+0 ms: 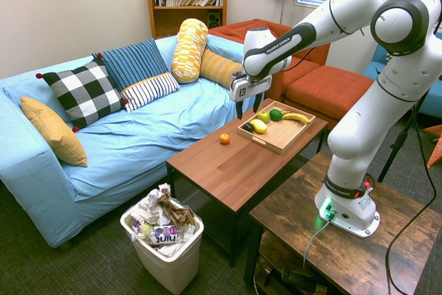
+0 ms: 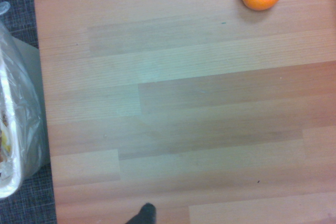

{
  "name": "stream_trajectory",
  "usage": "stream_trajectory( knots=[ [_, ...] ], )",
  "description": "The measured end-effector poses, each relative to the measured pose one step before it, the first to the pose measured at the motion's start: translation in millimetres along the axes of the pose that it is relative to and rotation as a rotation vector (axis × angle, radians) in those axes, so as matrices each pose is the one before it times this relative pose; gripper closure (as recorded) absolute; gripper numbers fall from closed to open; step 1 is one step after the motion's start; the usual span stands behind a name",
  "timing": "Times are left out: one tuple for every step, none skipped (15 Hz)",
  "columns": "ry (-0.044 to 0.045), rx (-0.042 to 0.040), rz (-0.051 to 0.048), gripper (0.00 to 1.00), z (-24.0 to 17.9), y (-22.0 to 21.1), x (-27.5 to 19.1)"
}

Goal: Put the tangerine in the tray

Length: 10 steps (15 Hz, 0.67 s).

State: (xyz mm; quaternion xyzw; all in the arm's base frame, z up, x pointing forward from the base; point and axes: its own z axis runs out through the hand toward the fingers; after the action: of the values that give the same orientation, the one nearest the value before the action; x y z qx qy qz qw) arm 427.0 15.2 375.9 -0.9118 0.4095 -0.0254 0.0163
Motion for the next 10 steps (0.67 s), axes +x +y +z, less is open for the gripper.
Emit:
stream_trajectory(
  knots=[
    [-0.00218,-0.00278,-0.0036,0.0,0.84,-0.18,0.17],
    [-0.002,-0.0047,-0.00829,0.0,0.47,-0.02,-0.21],
    [0.00413,-0.00218,-0.00589,0.0,-0.13,-2.39,0.93],
    [0.01303,0.00211,0.00078,0.0,0.91,-5.55,3.52],
    [0.01975,0.0046,0.01039,0.0,3.07,-8.08,6.2],
    [0.01388,0.00145,0.01398,0.0,7.95,-9.14,7.78],
    [0.00749,-0.00399,0.01545,0.0,11.9,-8.2,10.29],
    [0.00602,-0.00727,0.01777,0.0,14.29,-8.04,10.92],
    [0.00456,-0.00624,0.02389,0.0,18.08,-8.89,11.43],
    [0.00654,-0.00253,0.02211,0.0,19.13,-9.29,10.77]
  ],
)
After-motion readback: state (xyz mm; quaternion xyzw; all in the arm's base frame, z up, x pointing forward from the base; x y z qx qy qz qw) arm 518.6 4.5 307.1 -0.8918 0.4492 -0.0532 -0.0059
